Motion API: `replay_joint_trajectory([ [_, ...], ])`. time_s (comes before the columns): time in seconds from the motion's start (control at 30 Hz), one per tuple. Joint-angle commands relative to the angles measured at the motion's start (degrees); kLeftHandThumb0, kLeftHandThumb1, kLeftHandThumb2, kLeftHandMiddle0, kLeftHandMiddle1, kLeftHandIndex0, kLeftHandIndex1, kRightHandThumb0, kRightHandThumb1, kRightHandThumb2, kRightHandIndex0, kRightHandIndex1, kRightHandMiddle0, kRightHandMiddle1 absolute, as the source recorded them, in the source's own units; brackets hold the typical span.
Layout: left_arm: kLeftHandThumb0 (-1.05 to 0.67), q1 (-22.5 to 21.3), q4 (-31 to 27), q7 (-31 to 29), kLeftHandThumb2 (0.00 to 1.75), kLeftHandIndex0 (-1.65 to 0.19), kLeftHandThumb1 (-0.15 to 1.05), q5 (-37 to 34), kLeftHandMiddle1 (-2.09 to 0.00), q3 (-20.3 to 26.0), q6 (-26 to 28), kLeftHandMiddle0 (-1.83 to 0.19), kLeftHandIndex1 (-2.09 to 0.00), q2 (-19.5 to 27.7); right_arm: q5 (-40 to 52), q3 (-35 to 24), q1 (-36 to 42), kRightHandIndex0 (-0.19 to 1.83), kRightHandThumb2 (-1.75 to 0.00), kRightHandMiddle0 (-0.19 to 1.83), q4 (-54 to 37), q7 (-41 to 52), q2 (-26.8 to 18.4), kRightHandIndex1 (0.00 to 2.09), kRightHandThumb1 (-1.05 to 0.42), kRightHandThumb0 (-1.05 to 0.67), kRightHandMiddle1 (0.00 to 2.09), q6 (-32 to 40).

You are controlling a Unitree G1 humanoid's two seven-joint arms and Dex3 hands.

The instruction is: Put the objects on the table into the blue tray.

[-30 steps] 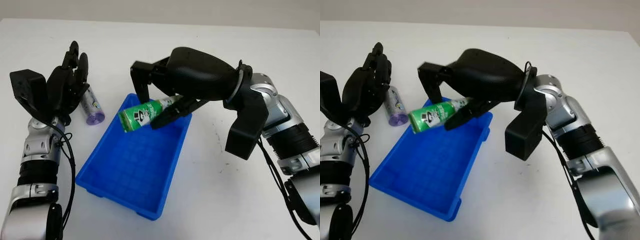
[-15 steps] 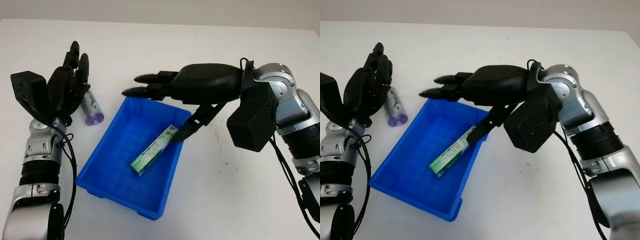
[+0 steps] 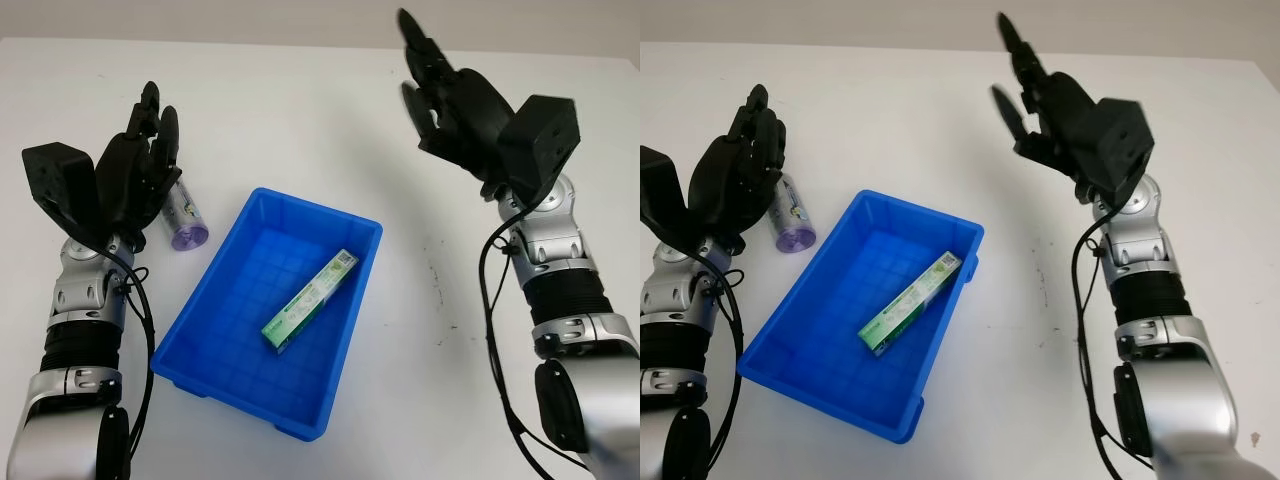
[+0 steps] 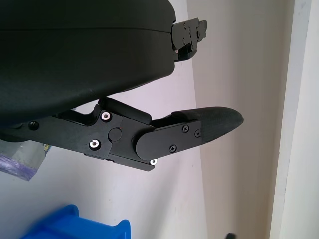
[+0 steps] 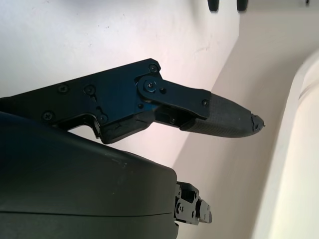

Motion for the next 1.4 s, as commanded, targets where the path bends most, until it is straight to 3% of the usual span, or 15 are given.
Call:
replay_joint_trajectory([
  [0.0, -0.74, 0.13, -0.54, -0.49, 0.62, 0.19, 1.05, -0.26, 0.00, 0.35, -0.17, 0.19, 0.00, 0.68, 0.53, -0.88, 0.87, -0.19, -0.78, -0.19, -0.44, -1.05, 0.88, 0.00, -1.05, -0.73, 0.00, 1.82],
  [0.33, -0.71, 0.22, -4.10, -2.26, 0.61, 0.19, 1.05, 0.00, 0.00, 0.45, 3.36, 0.19, 0.00, 4.11, 0.28, -0.70, 5.48, -0.19, -0.78, -0.19, -3.51, -3.70, 3.49, 0.00, -1.05, -0.69, 0.00, 7.81],
  [0.5, -0.58, -3.90, -8.43, -4.96, 0.34, 0.08, 1.05, -0.37, -0.07, 2.49, 7.94, 0.10, -0.07, 12.34, 0.88, -1.30, 6.15, -0.19, -0.76, -0.19, -4.78, -3.66, 3.85, 0.00, -1.05, -0.71, 0.00, 9.40],
  [0.57, -0.49, -5.97, -10.75, -5.88, 0.15, 0.09, 1.04, 1.44, -0.06, 1.75, 10.00, 0.08, -0.06, 16.98, 1.19, -1.61, 6.26, -0.19, -0.76, -0.19, -5.40, -3.73, 3.97, 0.00, -1.05, -0.72, 0.00, 10.27],
  [0.7, -0.48, -8.88, -14.82, -8.04, 0.05, 0.04, 0.96, 7.02, -0.08, -1.22, 10.36, 0.02, -0.08, 24.55, 1.62, -1.88, 6.68, -0.19, -0.78, -0.19, -6.92, -3.90, 4.36, 0.00, -1.05, -0.69, 0.00, 11.80],
  [0.83, -0.54, -12.05, -12.57, -12.10, 0.03, 0.01, 0.89, 11.59, -0.08, -4.63, 6.09, -0.01, -0.09, 28.83, 1.68, -1.71, 7.05, -0.19, -0.82, -0.19, -7.11, -2.85, 4.31, 0.00, -1.05, -0.66, 0.00, 11.35],
  [0.93, -0.52, -13.43, -9.15, -12.17, 0.02, -0.07, 0.82, 19.61, -0.09, -9.22, -5.14, -0.08, -0.12, 32.52, 1.77, -1.83, 6.99, -0.19, -0.82, -0.19, -7.30, -2.73, 4.36, 0.00, -1.05, -0.67, 0.00, 11.88],
  [1.03, -0.42, -12.63, -4.68, -5.92, 0.03, -0.19, 0.74, 27.06, -0.09, -11.67, -18.20, -0.22, -0.15, 33.30, 1.93, -1.98, 7.04, -0.19, -0.82, -0.19, -7.52, -2.63, 4.39, 0.00, -1.05, -0.67, 0.00, 12.04],
  [1.17, -0.24, -13.18, 0.70, 5.95, 0.06, -0.30, 0.76, 44.66, -0.08, -19.28, -33.99, -0.39, -0.14, 37.18, 2.27, -2.29, 7.02, -0.19, -0.82, -0.19, -7.58, -3.10, 4.61, 0.00, -1.05, -0.67, 0.00, 12.27],
  [1.37, -0.33, -18.01, 4.91, 12.86, 0.07, -0.19, 0.84, 65.03, -0.02, -30.11, -40.95, -0.28, -0.05, 39.72, 2.24, -2.29, 7.08, -0.19, -0.81, -0.19, -7.34, -3.16, 4.30, 0.00, -1.05, -0.67, 0.00, 12.14],
])
